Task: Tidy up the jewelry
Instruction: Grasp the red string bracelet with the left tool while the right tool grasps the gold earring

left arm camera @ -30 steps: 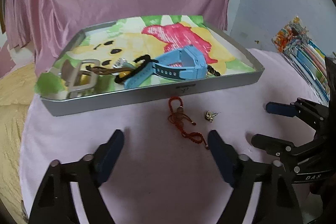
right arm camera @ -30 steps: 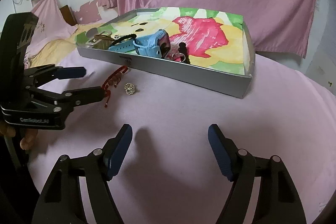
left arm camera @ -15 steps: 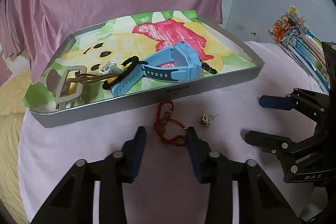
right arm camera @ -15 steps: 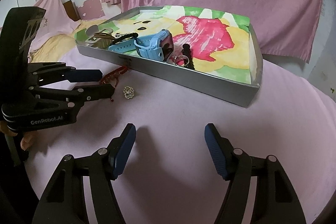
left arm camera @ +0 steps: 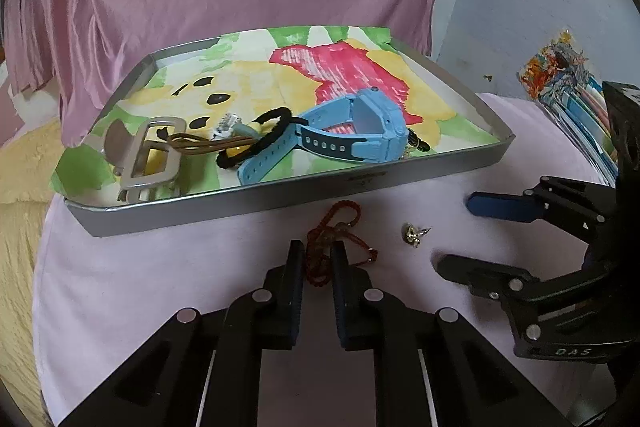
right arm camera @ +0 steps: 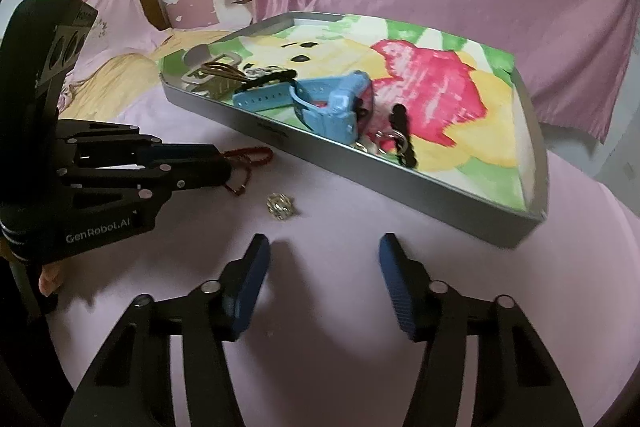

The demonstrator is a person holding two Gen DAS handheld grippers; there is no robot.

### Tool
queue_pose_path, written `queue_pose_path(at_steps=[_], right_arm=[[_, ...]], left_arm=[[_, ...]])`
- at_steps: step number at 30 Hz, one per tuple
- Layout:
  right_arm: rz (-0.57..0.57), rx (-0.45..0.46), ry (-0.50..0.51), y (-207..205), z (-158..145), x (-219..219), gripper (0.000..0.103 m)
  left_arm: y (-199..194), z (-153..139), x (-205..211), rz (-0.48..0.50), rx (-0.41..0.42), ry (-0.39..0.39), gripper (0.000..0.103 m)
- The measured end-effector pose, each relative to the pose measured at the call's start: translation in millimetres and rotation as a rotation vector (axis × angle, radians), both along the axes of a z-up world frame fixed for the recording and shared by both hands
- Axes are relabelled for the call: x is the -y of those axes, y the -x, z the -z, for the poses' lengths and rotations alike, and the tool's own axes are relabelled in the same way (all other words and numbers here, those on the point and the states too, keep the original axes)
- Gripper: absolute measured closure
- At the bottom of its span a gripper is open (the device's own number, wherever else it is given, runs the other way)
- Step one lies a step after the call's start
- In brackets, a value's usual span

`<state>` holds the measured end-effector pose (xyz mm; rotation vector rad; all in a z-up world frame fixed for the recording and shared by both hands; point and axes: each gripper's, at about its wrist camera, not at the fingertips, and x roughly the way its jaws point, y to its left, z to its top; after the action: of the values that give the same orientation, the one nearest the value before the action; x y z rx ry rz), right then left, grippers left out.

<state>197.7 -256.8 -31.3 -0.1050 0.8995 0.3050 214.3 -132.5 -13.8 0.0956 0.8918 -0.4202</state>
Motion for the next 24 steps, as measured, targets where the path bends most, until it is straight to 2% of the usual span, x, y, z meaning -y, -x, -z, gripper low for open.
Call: queue_pose_path(at_steps=[3,7,12,16,19,24], right_arm=[[-0.012,0.001,0.000,-2.3,-0.4,-5.1,0.055],[-0.026,0.005,-0.001,-3.8,-1.6,-10.6,0.066],[-0.040,0.005,-0.004,-7.2,-1.4,-17.7,0.067],[-0.034,0.009,0.009,-9.4,-1.4,-21.5,0.084],[-0.030,0.009,0.006,-10.2,-1.6,-21.0,0.090],[-0.030,0.003,-0.021,-9.1,-2.1,-17.7,0.091]], left_arm=[[0.9,0.1,-3.8,-0.005,0.001,0.001,0.091],[0.2,0.3,-9.5,-0.017,-0.002,0.006,0.092],[0.1,0.1,-11.9,-0.024,-0.003,0.009,0.092],[0.5,0.1,-12.1,-0.024,-0.003,0.009,0.092],[0.7,0.1,-12.0,-0.024,-0.003,0.009,0.092],[1.2,0.0,-12.7,-0.026,-0.004,0.015,0.093]])
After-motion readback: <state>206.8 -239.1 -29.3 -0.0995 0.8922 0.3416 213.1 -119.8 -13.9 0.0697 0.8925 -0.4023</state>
